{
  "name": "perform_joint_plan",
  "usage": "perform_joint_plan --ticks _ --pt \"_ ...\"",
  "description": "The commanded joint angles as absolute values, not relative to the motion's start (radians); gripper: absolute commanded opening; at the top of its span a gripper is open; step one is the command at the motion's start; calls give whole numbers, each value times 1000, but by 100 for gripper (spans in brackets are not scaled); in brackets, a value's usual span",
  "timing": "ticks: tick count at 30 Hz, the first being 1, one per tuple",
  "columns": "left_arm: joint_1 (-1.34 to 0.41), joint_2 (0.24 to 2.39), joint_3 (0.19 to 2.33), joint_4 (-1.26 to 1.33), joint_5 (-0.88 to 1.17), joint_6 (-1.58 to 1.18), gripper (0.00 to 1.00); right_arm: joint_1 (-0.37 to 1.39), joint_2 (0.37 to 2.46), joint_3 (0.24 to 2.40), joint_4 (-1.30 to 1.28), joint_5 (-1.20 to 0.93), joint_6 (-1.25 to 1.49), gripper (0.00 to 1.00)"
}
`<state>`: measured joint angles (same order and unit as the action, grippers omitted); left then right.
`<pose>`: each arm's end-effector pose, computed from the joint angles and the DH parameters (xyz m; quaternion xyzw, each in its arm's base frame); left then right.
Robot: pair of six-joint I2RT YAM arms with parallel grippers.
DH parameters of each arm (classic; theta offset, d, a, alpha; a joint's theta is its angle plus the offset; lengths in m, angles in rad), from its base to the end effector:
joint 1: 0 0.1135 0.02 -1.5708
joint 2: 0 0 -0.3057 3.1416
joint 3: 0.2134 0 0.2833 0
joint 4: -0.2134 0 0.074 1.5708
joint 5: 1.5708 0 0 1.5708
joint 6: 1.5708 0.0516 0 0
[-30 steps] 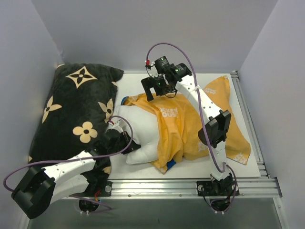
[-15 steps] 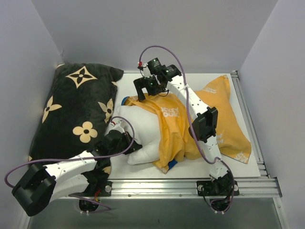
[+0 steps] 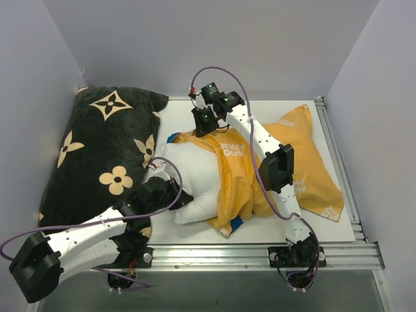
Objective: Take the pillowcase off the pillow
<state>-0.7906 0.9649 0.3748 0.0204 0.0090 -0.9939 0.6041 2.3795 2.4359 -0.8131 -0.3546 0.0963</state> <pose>0.1510 -0.1532 0.1928 -0.0869 0.8730 -0.3761 0.2981 0.4863 0.3574 0.3161 -0.2946 0.8574 0.2858 0.3105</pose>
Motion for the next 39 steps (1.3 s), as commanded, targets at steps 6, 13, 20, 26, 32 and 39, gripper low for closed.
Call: perform_joint_plan --ticks 6,13,20,26,32,39 --pt "-890 818 578 -345 -95 -940 0 442 2257 2399 -815 -178 268 0" --pt "-911 703 735 -561 -201 -902 0 270 2224 2391 -815 -6 377 0" --pt "-908 675 928 -745 -372 -796 0 195 2234 2440 -789 -34 396 0" --pt "-722 915 1041 -654 -321 -654 0 310 2113 2382 -759 -34 322 10" --pt "-542 1064 1137 -580 -186 -589 0 347 1978 2336 -762 -58 316 73" --pt "-423 1150 1209 -545 -94 -560 0 454 1605 1931 -747 24 356 80"
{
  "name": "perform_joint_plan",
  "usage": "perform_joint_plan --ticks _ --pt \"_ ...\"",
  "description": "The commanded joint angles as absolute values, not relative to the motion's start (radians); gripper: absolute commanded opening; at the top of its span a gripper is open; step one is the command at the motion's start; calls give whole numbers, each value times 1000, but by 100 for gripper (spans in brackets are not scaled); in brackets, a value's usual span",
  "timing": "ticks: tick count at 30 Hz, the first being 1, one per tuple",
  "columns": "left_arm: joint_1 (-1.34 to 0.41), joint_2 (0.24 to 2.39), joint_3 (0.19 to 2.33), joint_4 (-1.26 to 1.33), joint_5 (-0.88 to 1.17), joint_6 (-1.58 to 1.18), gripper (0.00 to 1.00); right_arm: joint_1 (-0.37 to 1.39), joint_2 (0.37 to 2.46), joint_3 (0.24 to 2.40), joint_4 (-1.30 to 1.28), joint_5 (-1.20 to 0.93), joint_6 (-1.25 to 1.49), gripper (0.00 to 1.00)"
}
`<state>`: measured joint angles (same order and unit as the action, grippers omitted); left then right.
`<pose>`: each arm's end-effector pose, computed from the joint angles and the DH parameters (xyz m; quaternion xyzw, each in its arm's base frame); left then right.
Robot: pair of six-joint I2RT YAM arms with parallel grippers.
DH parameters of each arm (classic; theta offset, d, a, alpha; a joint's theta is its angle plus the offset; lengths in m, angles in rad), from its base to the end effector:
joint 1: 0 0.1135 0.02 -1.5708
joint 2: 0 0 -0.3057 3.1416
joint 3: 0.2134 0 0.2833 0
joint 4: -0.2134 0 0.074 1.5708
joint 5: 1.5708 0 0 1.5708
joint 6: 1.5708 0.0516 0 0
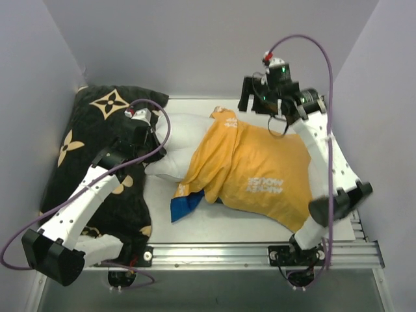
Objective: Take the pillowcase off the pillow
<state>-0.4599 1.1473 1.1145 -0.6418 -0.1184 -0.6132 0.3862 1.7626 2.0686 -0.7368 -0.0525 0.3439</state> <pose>0.2454 -0.1148 0.3649 -0.0944 0.8951 -0.1753 0.3990 0.4050 0.1676 0.5018 -0.0320 0.8411 0.2132 0.4960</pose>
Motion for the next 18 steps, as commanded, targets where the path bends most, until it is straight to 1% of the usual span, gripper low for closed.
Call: perform_joint_plan --ticks 1,2,4,5,6,7,11,12,14,17,18 --pt "-408 1163 1219 -545 -86 -557 0 489 1553 1792 -733 82 353 80" --pt "-405 1181 1229 -540 -77 -552 0 518 1461 1719 -720 128 370 80" --pt "-403 1198 1250 -534 -52 -546 0 627 1373 1597 -681 194 391 81" --pt "-403 1209 1255 -529 -42 -543 0 667 1309 1495 -652 218 417 81" --pt "-403 1212 1265 -529 -32 -540 0 763 1286 1459 -643 248 431 82" --pt "-403 1213 1270 -529 -32 -534 0 800 1273 1428 -640 315 451 82" --pt "-403 1226 1298 -532 -20 -525 0 906 1307 1350 -591 385 518 83" --pt "-403 1227 1313 -534 -20 -525 0 913 1324 1353 -586 394 520 81" --pt "-403 1226 1328 -537 -21 -525 0 917 1383 1362 -586 414 519 75" --pt "-402 1226 1362 -546 -26 -520 0 917 1407 1364 -577 434 511 65" --pt "-396 1226 1367 -548 -25 -522 0 917 1402 1353 -580 440 512 45"
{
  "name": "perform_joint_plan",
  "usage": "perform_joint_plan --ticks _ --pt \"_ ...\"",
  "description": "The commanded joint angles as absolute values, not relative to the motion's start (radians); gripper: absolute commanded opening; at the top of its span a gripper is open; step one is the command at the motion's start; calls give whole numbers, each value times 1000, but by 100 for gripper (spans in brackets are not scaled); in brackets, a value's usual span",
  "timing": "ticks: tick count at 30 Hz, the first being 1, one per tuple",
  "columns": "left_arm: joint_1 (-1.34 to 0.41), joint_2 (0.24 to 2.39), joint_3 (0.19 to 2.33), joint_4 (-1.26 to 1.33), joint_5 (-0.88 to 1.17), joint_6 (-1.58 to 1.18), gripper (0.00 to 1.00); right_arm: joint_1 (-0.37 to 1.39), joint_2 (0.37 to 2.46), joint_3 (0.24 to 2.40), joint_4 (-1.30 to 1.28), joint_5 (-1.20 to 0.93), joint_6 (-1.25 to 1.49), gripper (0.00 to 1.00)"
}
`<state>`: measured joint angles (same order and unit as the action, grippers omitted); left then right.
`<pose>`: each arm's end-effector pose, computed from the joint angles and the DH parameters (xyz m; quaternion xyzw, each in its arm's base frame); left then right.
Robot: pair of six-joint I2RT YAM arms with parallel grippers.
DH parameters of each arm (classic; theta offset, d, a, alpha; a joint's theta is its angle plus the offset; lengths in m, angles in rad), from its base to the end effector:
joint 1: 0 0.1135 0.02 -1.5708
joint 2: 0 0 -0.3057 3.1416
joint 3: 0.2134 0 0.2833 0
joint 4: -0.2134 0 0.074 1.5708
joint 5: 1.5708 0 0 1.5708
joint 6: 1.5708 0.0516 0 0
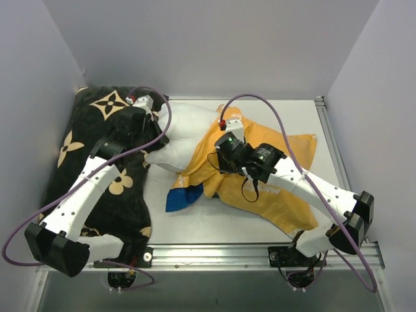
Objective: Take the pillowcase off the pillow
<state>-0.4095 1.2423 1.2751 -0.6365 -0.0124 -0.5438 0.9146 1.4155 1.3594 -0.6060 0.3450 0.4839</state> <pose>0.2750 -0.1187 0.4006 -0.0623 0.8831 -0.2084 0.4156 0.2269 0.2660 0.3846 -0.1156 0.8809 0.1602 0.4302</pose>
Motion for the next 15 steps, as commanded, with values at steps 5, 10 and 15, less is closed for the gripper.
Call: perform_joint_plan --ticks 5,10,15 --pt "-292 1229 1442 -555 27 -529 0 897 1275 1298 -633 474 526 11" --pt "-74 1273 1574 -552 156 -580 0 763 1145 1192 -676 436 517 6" --pt "118 1290 1641 -537 258 -629 0 539 1074 1072 -677 371 483 2"
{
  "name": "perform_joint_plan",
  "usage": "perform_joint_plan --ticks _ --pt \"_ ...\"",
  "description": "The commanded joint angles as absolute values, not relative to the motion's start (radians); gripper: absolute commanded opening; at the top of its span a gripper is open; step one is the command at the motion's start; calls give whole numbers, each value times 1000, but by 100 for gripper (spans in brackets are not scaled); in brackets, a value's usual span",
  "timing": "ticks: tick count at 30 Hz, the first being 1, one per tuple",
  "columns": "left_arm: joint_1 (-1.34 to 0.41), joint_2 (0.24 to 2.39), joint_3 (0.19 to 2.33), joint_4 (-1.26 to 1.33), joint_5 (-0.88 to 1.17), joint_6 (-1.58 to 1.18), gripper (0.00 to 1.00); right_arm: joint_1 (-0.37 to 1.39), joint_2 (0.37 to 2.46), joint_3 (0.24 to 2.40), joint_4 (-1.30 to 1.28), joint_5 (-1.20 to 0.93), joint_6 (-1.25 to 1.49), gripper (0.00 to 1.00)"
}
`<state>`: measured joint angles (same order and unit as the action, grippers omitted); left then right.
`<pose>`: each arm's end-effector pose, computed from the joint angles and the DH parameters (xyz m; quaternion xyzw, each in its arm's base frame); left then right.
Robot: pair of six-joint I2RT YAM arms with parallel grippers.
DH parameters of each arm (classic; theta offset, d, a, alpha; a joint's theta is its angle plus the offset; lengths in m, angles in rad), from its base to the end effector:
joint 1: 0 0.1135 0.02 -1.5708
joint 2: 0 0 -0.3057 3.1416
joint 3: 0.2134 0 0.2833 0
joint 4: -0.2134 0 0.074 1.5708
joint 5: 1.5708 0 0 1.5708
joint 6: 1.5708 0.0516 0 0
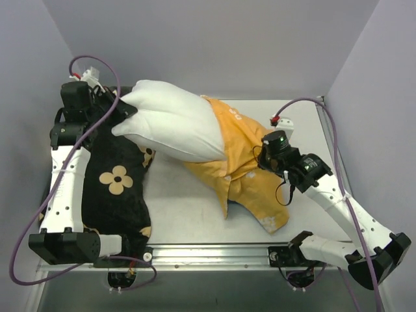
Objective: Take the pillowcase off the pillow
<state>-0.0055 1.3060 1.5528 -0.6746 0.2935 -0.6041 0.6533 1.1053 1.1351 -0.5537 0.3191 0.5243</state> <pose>0.3060 -0.0166 0.4832 -0.1697 0.8184 -0.2779 0.4735 0.2197 0.1478 0.3934 0.0241 0.8584 0.1597 0.4868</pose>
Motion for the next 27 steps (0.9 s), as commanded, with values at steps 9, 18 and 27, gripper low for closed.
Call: perform_joint_plan --ticks 9,18,27 --pt "305 1284 1569 -483 351 -703 0 173 1095 1035 -609 169 445 0" --pt "238 1334 1500 -518 278 -575 0 276 1117 1152 -579 88 445 2" --pt "108 1370 1591 -589 292 -445 81 771 1089 953 -503 181 549 0"
